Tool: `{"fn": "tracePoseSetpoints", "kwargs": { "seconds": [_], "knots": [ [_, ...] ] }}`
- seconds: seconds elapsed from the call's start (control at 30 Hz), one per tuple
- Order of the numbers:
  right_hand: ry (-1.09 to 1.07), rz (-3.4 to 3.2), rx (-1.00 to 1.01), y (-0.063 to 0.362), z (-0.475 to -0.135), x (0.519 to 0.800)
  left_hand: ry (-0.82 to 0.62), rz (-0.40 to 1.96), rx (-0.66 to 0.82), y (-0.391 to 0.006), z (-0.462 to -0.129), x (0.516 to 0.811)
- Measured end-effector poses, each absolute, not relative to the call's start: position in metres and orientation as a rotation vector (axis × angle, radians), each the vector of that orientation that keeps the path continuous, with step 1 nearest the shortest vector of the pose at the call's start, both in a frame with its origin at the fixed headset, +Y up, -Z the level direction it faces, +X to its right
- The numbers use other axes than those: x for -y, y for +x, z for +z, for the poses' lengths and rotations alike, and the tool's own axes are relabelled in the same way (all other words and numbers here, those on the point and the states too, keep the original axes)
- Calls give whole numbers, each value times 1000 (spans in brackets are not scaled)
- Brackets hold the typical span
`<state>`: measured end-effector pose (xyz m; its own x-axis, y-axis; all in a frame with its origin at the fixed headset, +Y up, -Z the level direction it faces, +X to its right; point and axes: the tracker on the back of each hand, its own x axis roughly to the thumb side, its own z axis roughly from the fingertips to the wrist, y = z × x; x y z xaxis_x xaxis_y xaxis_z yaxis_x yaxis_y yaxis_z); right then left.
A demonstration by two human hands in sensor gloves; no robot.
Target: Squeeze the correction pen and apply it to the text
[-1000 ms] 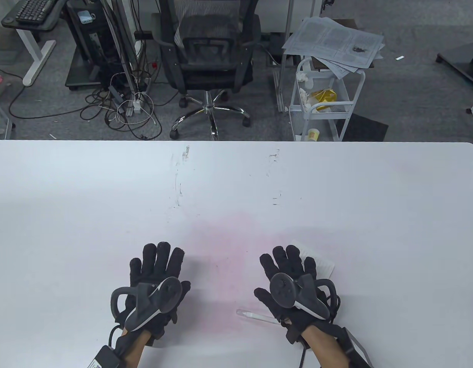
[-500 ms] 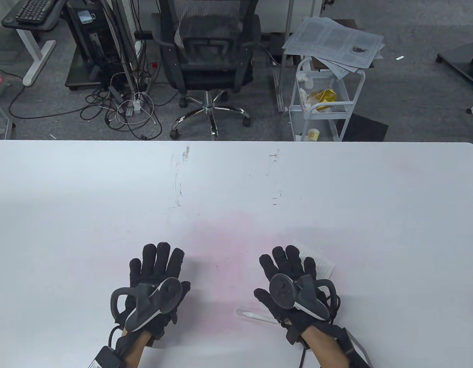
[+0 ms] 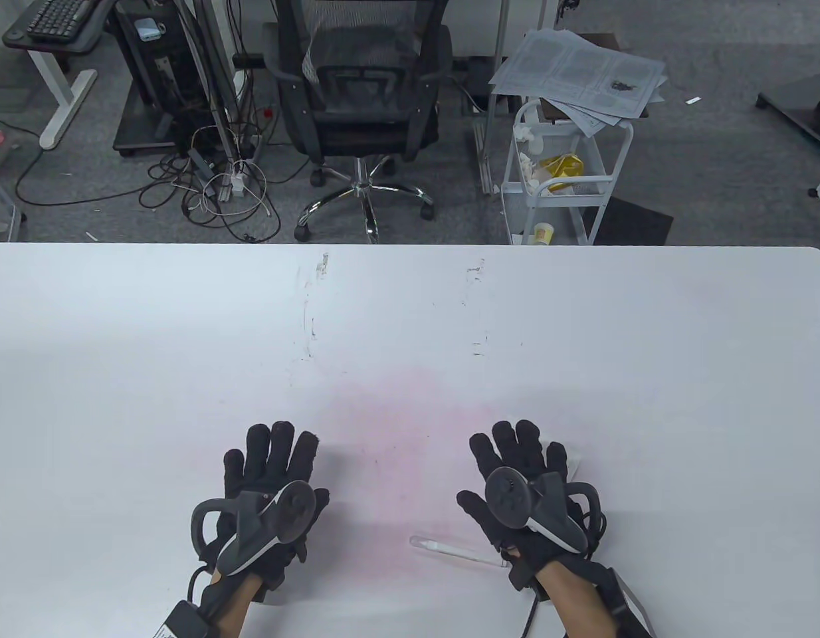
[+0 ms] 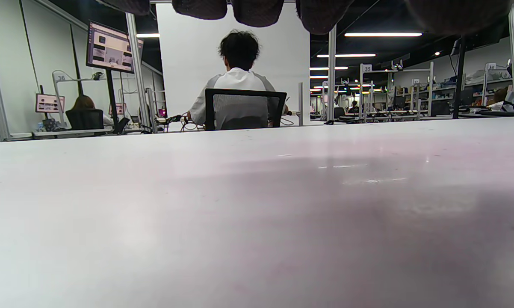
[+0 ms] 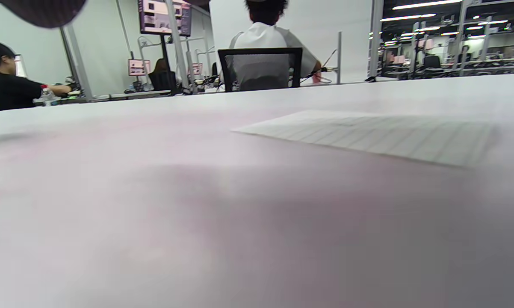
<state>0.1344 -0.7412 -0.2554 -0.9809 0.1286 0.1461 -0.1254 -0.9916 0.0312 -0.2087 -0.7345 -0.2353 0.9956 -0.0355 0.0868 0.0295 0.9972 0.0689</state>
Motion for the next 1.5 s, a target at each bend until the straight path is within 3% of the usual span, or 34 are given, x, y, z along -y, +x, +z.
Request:
{"fn": "tracePoseSetpoints", "kwargs": {
  "seconds": [0.3,0.5,0.93,1.5],
  "knots": [
    [-118,2943,8,206,-263,738,60,-31,83,-210,-236,735],
    [-315,2868,-73,246,-269,755,50,-35,79,-211,-236,735],
    [-409,3033,-432,237,-281,777,35,-40,74,-212,-236,735],
    [-419,2969,-263,232,-284,771,23,-42,69,-213,-236,735]
  ]
}}
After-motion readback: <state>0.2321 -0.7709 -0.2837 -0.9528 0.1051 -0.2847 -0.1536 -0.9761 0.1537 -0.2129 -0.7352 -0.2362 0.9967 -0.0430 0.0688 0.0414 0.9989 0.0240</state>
